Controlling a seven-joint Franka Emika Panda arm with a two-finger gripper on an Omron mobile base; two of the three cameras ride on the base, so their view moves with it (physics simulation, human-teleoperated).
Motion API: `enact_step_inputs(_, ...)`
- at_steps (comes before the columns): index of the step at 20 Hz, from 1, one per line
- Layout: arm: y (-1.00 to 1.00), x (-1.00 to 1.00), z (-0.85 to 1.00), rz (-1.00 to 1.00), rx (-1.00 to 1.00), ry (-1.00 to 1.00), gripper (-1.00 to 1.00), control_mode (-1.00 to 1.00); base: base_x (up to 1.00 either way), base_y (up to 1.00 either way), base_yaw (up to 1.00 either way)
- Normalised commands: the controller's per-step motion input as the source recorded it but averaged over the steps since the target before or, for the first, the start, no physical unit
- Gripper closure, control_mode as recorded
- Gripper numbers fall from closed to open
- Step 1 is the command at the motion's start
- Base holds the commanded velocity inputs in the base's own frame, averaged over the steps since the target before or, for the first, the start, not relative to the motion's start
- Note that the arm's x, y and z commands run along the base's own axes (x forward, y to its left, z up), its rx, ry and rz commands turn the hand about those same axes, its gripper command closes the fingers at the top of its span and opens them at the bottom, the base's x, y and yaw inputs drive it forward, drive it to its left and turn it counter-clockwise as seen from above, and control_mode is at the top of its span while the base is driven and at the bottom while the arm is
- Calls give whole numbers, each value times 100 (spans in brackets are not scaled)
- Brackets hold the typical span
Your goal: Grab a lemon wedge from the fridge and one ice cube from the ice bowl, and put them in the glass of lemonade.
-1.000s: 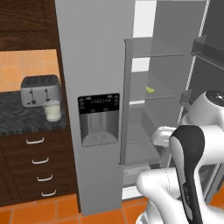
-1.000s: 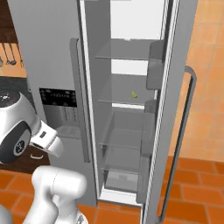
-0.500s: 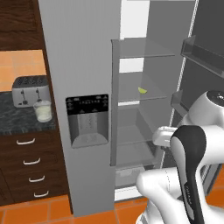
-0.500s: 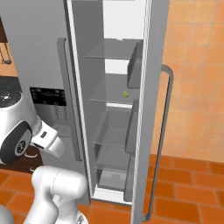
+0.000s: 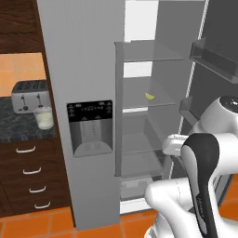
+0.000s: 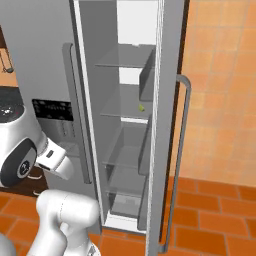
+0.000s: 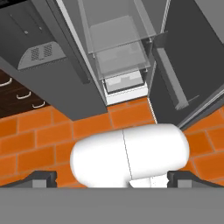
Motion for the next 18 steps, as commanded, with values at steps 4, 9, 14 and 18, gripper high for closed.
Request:
enact_step_inputs(4,0,0,0,0,0,0,-100,100,30,-31,2)
enact_step_inputs(9,0,0,0,0,0,0,-100,100,45,-39,0)
enact_step_inputs(14,0,0,0,0,0,0,-100,100,41,-15,0)
enact_step_inputs(18,0,0,0,0,0,0,-100,100,36,13,0)
